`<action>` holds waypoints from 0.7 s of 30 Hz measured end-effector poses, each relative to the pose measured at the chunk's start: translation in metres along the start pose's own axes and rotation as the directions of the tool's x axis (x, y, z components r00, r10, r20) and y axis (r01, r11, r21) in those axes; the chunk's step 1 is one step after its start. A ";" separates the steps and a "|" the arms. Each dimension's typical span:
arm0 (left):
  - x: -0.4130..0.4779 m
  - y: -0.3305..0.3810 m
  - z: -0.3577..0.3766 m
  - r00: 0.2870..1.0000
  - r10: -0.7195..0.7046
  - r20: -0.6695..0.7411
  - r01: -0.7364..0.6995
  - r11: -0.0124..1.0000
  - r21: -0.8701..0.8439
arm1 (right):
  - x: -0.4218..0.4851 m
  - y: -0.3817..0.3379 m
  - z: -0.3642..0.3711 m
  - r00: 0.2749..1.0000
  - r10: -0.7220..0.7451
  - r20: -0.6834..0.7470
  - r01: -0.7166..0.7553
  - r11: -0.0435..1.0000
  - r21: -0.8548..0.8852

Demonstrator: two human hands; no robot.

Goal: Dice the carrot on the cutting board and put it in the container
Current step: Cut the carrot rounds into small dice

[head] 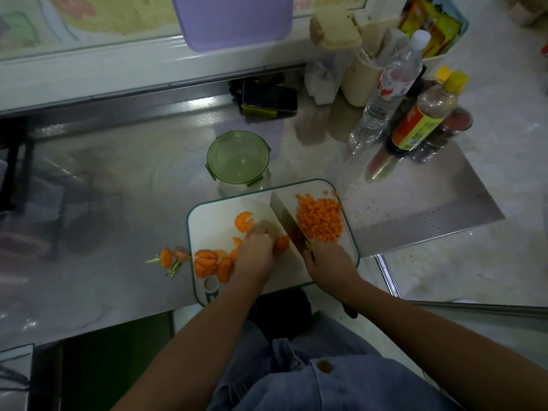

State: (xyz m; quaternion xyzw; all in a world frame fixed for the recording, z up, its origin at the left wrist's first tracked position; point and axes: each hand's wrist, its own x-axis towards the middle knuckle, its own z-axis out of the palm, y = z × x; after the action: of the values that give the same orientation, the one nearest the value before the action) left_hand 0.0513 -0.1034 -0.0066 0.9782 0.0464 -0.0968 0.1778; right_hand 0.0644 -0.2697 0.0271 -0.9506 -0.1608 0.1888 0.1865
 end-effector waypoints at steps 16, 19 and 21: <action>0.000 -0.001 0.003 0.999 -0.011 0.042 0.011 1.000 0.008 | 0.006 -0.011 -0.007 0.999 0.012 -0.047 -0.010 0.999 0.037; 0.000 -0.001 0.003 0.999 -0.014 0.041 0.014 1.000 0.003 | 0.003 -0.013 -0.007 1.000 0.015 -0.006 -0.015 1.000 0.024; 0.001 0.000 0.003 0.999 -0.017 0.040 0.017 1.000 -0.003 | 0.002 -0.013 -0.004 0.999 0.026 0.029 -0.027 0.999 0.032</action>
State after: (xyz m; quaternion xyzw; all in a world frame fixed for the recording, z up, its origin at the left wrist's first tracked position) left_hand 0.0513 -0.1040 -0.0096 0.9754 0.0513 -0.1175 0.1794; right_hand 0.0645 -0.2589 0.0352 -0.9467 -0.1480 0.2074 0.1971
